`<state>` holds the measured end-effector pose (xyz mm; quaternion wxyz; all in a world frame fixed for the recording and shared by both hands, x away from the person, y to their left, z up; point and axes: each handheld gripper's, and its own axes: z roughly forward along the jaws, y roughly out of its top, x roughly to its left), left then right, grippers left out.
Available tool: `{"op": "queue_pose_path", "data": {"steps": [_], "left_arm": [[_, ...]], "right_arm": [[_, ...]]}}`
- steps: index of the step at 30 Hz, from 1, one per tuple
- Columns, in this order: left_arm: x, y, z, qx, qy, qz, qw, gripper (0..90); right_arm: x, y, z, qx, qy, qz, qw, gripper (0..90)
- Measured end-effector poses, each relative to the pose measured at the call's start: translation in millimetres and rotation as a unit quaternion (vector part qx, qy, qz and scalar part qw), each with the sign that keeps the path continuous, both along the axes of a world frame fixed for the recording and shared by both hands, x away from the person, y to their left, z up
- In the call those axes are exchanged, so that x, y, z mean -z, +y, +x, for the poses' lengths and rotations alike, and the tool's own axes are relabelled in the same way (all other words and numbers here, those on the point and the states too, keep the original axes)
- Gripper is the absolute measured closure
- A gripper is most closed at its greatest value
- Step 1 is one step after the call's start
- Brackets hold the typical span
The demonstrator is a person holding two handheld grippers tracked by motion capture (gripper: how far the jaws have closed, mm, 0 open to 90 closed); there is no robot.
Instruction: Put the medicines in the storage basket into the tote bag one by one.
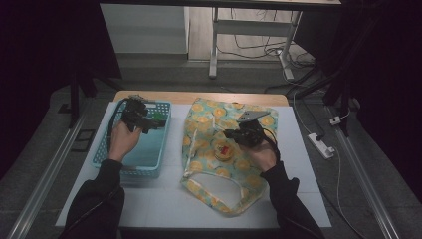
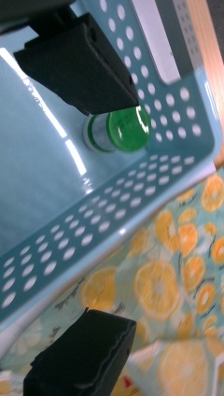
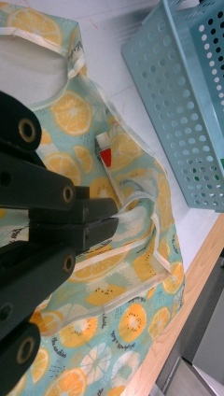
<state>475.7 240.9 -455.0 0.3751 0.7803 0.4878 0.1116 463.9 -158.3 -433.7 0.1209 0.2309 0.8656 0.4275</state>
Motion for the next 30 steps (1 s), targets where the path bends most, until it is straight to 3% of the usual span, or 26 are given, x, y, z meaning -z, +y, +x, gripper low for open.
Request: {"op": "queue_pose_path", "data": {"steps": [4, 8, 11, 23, 27, 30], "left_arm": [[5.6, 1.5, 10.3, -0.012, 0.007, 0.027, 0.9996, 0.0], [10.8, 1.4, 20.6, -0.023, 0.019, 0.039, 0.9988, 0.4], [14.6, -0.1, 28.3, -0.035, 0.024, 0.064, 0.997, 0.9], [32.4, -6.1, 54.5, -0.051, 0.067, 0.094, 0.992, 4.5], [35.2, -7.8, 57.5, -0.057, 0.067, 0.113, 0.9897, 13.6], [36.0, -8.1, 59.2, -0.051, 0.072, 0.112, 0.9898, 24.4]], "right_arm": [[-0.1, -0.4, 0.3, 0.0, 0.0, 0.0, 1.0, 90.0], [-0.2, -0.3, 0.3, -0.001, -0.001, 0.001, 1.0, 90.0], [-0.1, 0.0, 0.1, -0.001, -0.001, 0.001, 1.0, 90.0], [-1.4, -1.3, 0.4, -0.001, -0.002, 0.003, 1.0, 90.0], [-1.5, -1.0, 0.2, -0.002, -0.001, 0.002, 1.0, 90.0], [-1.7, -0.8, 0.1, -0.002, -0.002, 0.003, 1.0, 90.0]]}}
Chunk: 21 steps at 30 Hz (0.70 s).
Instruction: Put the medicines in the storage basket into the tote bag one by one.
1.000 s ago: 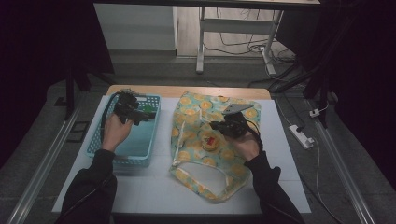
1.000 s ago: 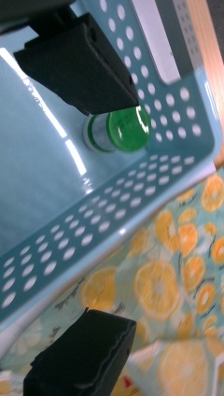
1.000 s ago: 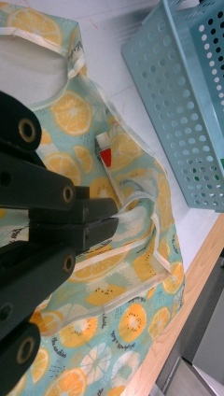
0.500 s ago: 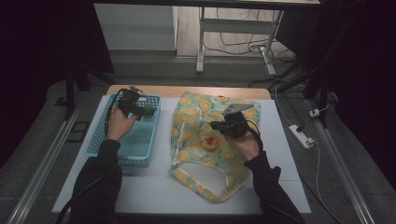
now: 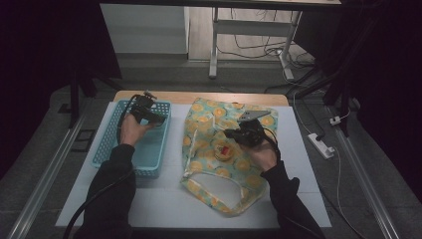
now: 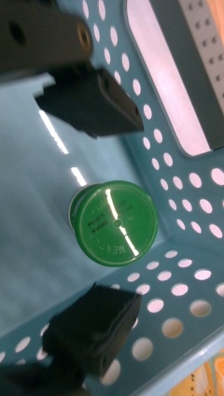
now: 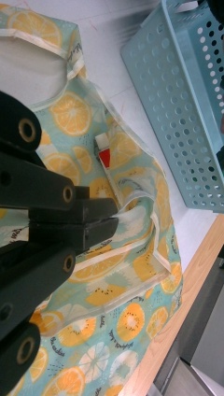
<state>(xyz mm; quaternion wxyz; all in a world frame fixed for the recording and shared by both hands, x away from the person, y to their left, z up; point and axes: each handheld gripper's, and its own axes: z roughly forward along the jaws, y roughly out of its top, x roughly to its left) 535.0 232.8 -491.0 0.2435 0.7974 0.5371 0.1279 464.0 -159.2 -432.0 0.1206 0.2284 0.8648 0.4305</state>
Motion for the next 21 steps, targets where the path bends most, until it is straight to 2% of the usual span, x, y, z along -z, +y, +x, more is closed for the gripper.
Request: {"op": "queue_pose_path", "data": {"steps": [7, 14, 21], "left_arm": [[0.6, -4.5, 2.7, 0.009, 0.015, 0.007, 0.9998, 49.5], [-1.5, -3.1, 1.4, -0.008, 0.03, -0.002, 0.9995, 51.7], [-9.7, -1.2, -5.5, -0.007, 0.019, -0.015, 0.9997, 51.8]], "right_arm": [[0.0, -0.2, 0.1, 0.0, 0.0, 0.0, 1.0, 90.0], [0.2, -0.6, 0.2, 0.0, 0.0, 0.0, 1.0, 90.0], [-0.2, -0.9, 0.2, 0.001, 0.001, 0.003, 1.0, 90.0]]}}
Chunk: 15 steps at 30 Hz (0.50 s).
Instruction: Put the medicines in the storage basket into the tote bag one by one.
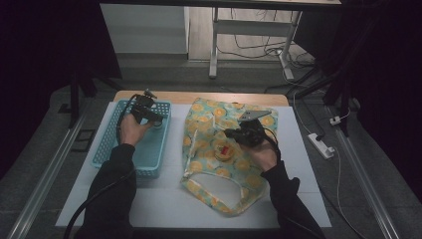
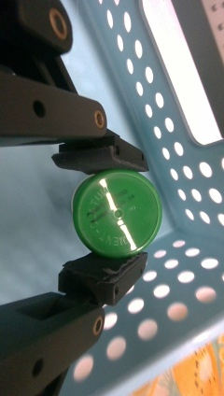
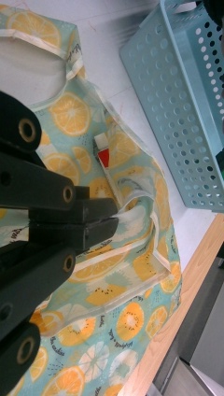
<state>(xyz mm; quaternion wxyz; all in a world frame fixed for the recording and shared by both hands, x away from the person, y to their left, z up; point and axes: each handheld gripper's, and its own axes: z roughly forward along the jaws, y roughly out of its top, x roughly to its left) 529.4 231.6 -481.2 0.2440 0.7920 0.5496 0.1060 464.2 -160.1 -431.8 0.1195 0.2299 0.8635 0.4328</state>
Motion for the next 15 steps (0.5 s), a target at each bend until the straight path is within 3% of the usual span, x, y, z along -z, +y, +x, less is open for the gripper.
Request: {"op": "queue_pose_path", "data": {"steps": [15], "left_arm": [[-28.9, -0.7, -28.5, 0.027, -0.039, -0.02, 0.9987, 51.8]], "right_arm": [[0.4, 0.8, -0.4, 0.0, 0.001, 0.0, 1.0, 90.0]]}}
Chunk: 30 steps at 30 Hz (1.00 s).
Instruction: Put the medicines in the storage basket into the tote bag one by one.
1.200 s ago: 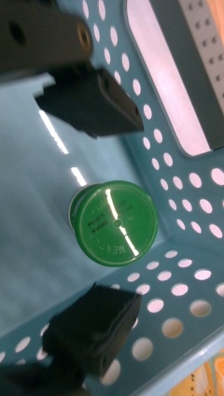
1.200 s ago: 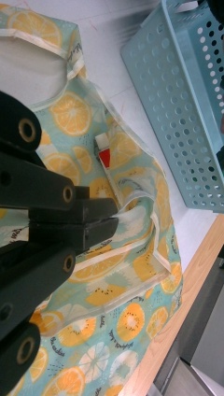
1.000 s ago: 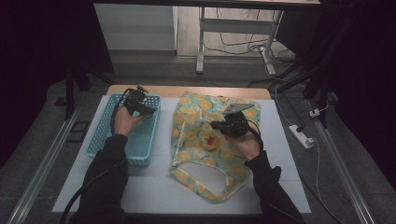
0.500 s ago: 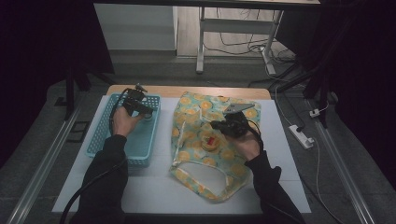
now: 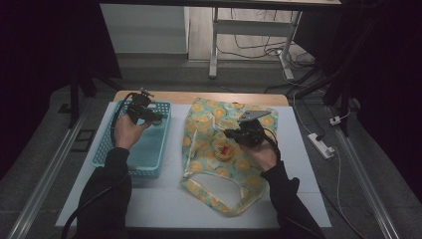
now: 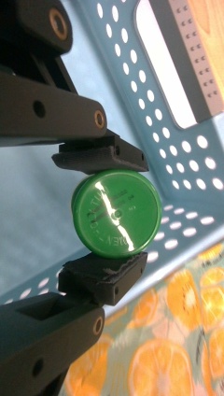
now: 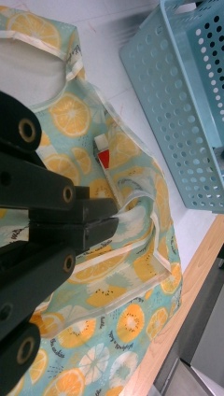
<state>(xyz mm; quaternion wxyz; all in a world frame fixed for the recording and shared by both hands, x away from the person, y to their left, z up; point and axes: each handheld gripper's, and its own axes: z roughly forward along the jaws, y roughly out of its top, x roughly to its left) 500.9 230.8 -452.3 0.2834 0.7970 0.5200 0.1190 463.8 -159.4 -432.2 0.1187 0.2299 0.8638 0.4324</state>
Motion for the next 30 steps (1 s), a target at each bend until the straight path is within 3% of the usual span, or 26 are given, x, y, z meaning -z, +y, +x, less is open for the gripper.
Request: {"op": "queue_pose_path", "data": {"steps": [12, 30], "left_arm": [[-15.7, -9.7, -27.4, 0.017, -0.04, -0.019, 0.9989, 51.8], [-25.9, -15.9, -63.2, 0.031, -0.098, -0.049, 0.9935, 51.8]], "right_arm": [[-0.1, 0.3, -0.4, 0.0, -0.001, 0.0, 1.0, 90.0], [0.5, -0.1, -0.3, 0.0, -0.002, 0.0, 1.0, 90.0]]}}
